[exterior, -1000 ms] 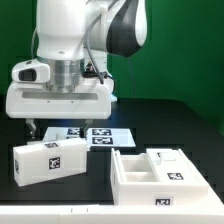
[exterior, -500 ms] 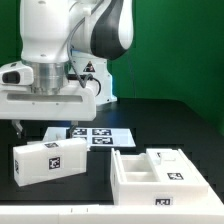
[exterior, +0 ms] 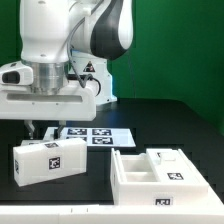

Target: Assemble cabinet

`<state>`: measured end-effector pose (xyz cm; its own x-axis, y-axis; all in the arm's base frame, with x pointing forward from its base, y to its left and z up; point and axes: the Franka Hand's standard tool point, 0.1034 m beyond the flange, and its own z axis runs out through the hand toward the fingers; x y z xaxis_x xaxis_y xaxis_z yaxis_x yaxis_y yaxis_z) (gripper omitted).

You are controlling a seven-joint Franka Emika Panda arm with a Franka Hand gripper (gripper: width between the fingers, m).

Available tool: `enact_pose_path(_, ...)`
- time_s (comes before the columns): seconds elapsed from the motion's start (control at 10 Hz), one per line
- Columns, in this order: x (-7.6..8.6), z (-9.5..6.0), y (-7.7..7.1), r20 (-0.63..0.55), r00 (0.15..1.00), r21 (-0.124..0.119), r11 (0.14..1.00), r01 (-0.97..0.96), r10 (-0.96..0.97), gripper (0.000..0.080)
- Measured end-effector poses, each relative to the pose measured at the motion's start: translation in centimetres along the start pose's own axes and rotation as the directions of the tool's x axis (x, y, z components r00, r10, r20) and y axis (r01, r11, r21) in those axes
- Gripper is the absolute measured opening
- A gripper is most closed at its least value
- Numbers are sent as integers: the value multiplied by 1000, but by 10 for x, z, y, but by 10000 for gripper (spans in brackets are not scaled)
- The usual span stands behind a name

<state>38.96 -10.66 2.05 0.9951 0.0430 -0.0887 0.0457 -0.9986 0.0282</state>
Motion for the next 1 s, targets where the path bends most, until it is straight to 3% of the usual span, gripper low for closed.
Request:
enact_pose_path(0.1,0,0,0,0,1000,0,1000,0,0,118)
enact_pose_path(0.2,0,0,0,0,1000,0,1000,0,0,118)
enact_pose_path(0.3,0,0,0,0,1000,0,1000,0,0,58)
enact_pose_path(0.5,1,-1,-3,-3,997,3,997,-74,74,58)
enact_pose_path(0.7,2,-12,-27,-9,967,27,967,-255,255,58)
enact_pose_path(0.9,12,-33,-79,24,824,76,821,-566,566,58)
enact_pose_path(1.0,18,-43,-102,50,734,88,729,-679,677,59)
